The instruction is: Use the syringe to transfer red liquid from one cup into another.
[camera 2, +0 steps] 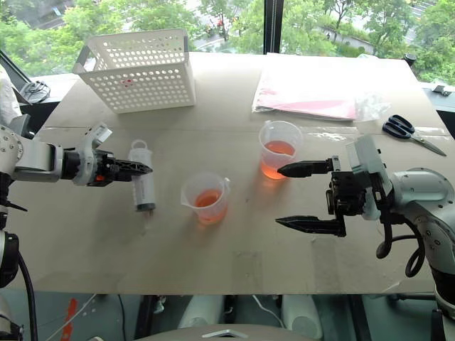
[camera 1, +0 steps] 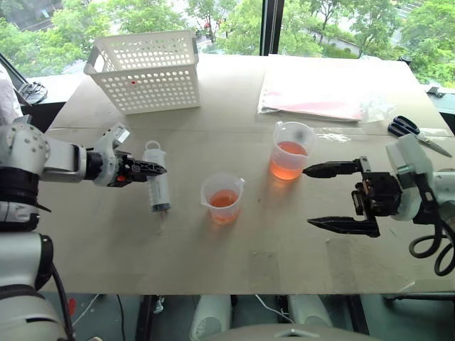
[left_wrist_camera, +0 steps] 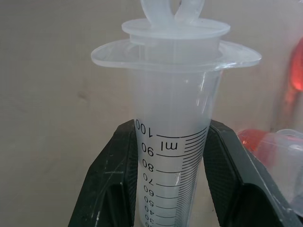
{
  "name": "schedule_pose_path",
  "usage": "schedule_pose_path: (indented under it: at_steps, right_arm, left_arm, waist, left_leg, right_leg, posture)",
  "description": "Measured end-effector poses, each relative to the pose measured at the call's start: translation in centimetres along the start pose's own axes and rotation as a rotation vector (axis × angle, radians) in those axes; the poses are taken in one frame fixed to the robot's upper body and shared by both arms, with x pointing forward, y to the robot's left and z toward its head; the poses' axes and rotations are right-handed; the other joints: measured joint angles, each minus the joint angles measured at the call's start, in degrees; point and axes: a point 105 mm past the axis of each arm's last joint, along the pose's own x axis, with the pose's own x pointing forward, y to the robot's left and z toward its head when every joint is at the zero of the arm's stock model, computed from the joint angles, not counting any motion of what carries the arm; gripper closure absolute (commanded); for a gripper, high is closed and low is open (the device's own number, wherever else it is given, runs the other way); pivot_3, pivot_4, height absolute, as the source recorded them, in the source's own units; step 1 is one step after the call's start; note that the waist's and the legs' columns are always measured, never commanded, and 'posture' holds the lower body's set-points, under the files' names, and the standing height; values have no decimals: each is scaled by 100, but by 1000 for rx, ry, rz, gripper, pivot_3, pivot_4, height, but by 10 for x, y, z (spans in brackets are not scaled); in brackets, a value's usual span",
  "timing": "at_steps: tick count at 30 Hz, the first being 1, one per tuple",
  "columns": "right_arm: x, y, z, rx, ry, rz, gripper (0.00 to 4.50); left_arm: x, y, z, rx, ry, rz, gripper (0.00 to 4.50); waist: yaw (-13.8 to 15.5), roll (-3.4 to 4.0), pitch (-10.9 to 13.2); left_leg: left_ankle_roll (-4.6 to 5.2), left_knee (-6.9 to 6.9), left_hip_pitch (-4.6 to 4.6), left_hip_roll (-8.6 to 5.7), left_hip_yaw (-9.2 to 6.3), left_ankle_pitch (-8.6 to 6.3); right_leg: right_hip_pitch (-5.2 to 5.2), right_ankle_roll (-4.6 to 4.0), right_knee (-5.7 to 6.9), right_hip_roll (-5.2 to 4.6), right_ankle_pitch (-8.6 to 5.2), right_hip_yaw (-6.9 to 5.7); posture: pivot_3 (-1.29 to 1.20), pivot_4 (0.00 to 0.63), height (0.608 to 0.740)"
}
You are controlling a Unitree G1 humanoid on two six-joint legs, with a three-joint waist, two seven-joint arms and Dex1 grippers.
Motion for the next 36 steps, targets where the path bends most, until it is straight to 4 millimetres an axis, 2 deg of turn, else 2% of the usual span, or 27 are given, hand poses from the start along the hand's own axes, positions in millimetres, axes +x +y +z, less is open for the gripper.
schedule_pose_path:
  at_steps: [3,4,5,9,15,18,21,22,23,25,27,29,31,36]
  right_arm:
    - [2,4,13,-6,-70,-13,61]
    - [3,5,15,-5,-82,-14,0]
    - [3,6,17,-6,-88,-14,0]
    - [3,9,15,16,-78,-18,0]
    - [-4,9,9,42,-44,-50,0]
    - [-10,9,5,53,-35,-82,0]
    - [-16,5,4,15,-25,-140,0]
    - [-18,2,2,-5,-14,-162,0]
    - [-21,1,-2,-9,-3,-184,0]
    - [-29,-3,-11,8,19,-220,0]
    - [-39,-6,-20,23,49,-250,0]
    - [-56,-6,-31,46,98,-304,0]
    - [-73,-8,-43,73,134,-361,0]
    - [-104,1,-65,123,217,-434,0]
  left_arm:
    - [2,4,1,-5,14,11,3067]
    - [3,4,2,-7,15,8,2073]
    - [4,5,2,-8,18,9,1841]
    - [4,7,0,-14,28,10,61]
    - [-12,-8,1,-29,-27,-71,61]
    - [-34,-21,9,36,-149,-119,61]
    - [-57,-44,25,226,-392,-112,61]
    - [-64,-54,32,329,-540,-88,61]
    - [-68,-61,34,407,-647,-66,61]
    - [-69,-70,30,489,-731,-66,61]
    - [-69,-78,24,562,-790,-75,61]
    - [-68,-76,9,634,-838,-83,61]
    - [-65,-66,-7,653,-842,-67,61]
    - [-64,-35,-67,646,-706,-6,61]
  waist:
    - [-37,0,0]
    - [-40,0,0]
    - [-38,0,0]
    - [-26,-5,-1]
    - [-36,-7,0]
    - [-32,-9,0]
    - [-9,-9,-2]
    - [9,-9,-3]
    - [20,-12,-6]
    - [43,-15,-8]
    - [68,-14,-8]
    - [68,-8,-12]
    - [56,-9,-12]
    - [25,-9,-13]
  left_leg:
    - [1,0,4,0,-20,0]
    - [1,0,5,0,-21,0]
    - [1,1,5,0,-23,0]
    - [1,3,4,0,-27,0]
    - [1,5,1,13,-31,-1]
    - [1,6,2,16,-32,0]
    - [1,10,8,10,-31,0]
    - [0,9,13,8,-31,0]
    - [0,9,18,5,-28,0]
    - [0,10,18,2,-28,1]
    - [0,10,20,-2,-28,1]
    - [0,3,24,-2,-19,0]
    - [1,2,20,1,-19,0]
    - [3,3,26,6,-21,-1]
  right_leg:
    - [1,0,7,0,0,-2]
    - [1,-1,10,0,0,-2]
    - [1,-1,12,0,0,-3]
    - [2,-1,14,-2,0,-5]
    - [1,1,18,-11,0,-7]
    - [1,1,22,-19,-1,-10]
    - [8,1,28,-35,0,-11]
    - [13,1,26,-41,0,-11]
    - [18,0,25,-70,0,-9]
    - [19,-1,25,-69,1,-12]
    - [19,-1,26,-55,0,-14]
    - [20,-2,18,-50,-1,-5]
    - [20,-2,7,-44,0,-5]
    - [27,-18,3,-38,-11,-8]
  posture:
    - [0,150,740]
    - [0,150,740]
    - [0,150,740]
    - [0,150,740]
    - [0,150,740]
    - [0,150,740]
    - [0,150,740]
    - [0,150,740]
    - [0,150,740]
    - [0,150,740]
    - [0,150,740]
    - [0,150,740]
    - [0,150,740]
    - [0,150,740]
